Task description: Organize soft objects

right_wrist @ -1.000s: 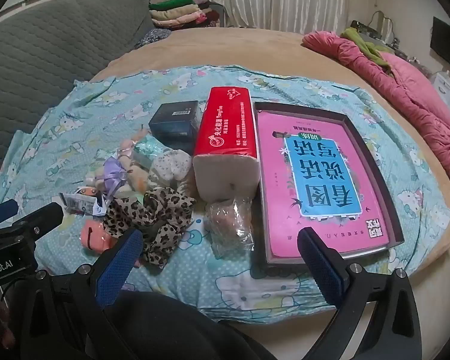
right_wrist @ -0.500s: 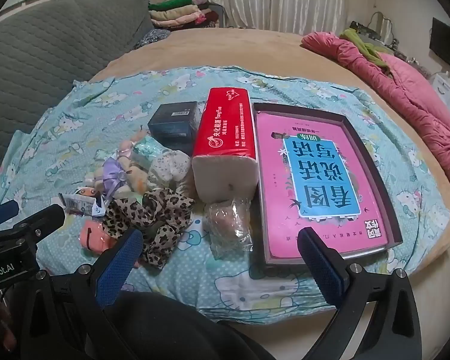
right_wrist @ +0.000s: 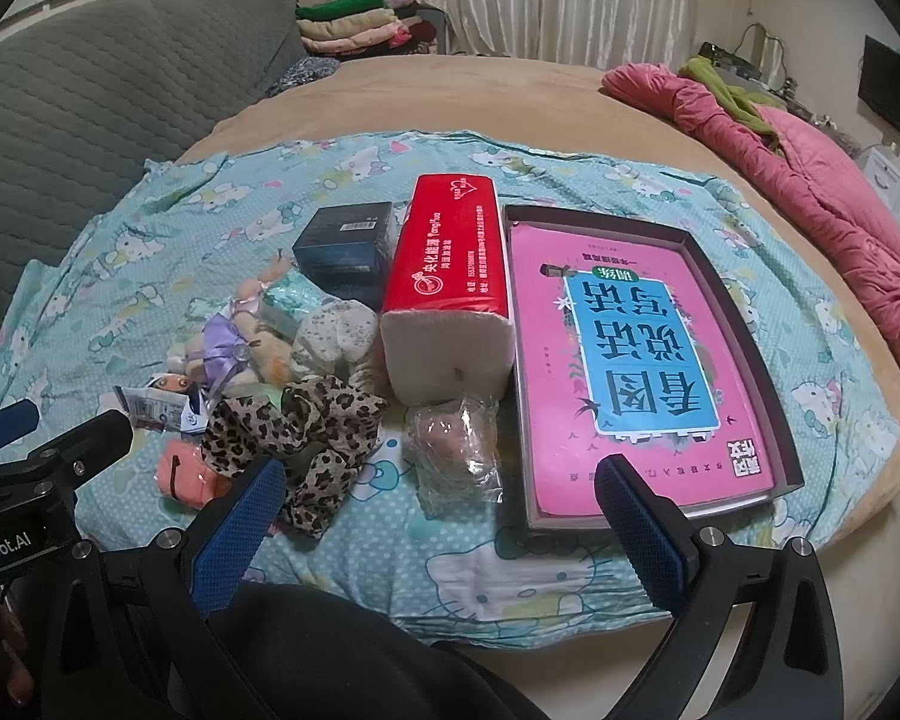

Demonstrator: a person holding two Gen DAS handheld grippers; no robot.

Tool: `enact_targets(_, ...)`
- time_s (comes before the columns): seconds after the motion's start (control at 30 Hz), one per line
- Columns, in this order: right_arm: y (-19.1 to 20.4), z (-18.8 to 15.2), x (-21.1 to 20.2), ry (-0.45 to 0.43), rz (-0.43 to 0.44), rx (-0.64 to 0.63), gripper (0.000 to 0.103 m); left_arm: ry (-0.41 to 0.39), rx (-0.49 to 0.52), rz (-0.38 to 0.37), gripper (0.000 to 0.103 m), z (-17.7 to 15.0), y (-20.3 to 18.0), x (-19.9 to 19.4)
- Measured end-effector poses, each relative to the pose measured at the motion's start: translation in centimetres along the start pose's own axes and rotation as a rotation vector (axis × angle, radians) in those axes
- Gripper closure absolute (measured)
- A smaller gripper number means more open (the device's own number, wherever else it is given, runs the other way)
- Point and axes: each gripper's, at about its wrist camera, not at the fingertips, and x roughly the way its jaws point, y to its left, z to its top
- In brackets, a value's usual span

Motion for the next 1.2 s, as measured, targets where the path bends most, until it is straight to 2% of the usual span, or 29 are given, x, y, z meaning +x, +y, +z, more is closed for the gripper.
enact_targets(1.2,-0.24,-0.1,0.03,0.005,-0.002,0.005,0.0,0.029,-0.001,-0.016,0.001,-0.37,-0.05,0.74)
